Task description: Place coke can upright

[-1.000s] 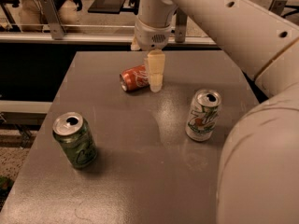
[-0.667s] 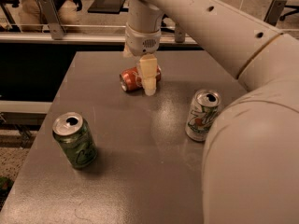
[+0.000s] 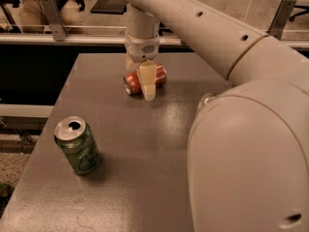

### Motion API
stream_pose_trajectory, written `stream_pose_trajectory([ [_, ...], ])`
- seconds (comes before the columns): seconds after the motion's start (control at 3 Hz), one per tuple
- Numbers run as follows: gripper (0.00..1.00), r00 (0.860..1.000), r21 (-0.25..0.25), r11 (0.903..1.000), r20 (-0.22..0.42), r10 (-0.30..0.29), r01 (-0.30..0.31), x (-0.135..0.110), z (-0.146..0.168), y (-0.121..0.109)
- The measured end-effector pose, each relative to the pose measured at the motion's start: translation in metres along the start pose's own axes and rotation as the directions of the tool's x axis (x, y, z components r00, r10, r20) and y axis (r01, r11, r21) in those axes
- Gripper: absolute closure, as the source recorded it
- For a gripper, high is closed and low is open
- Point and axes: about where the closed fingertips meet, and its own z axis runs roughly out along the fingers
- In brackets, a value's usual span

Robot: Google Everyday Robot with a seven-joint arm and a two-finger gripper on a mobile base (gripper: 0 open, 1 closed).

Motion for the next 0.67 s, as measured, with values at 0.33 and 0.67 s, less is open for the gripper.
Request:
stream_pose_trajectory([
  [0.33,0.48,1.000,-0.013,0.9996,0.001,0.026,-0.026,-0.0004,-0.0007,-0.0061],
  [0.67,0.70,0.998,0.000,0.9979,0.018,0.065,-0.065,0.0044,-0.0105,-0.0142],
])
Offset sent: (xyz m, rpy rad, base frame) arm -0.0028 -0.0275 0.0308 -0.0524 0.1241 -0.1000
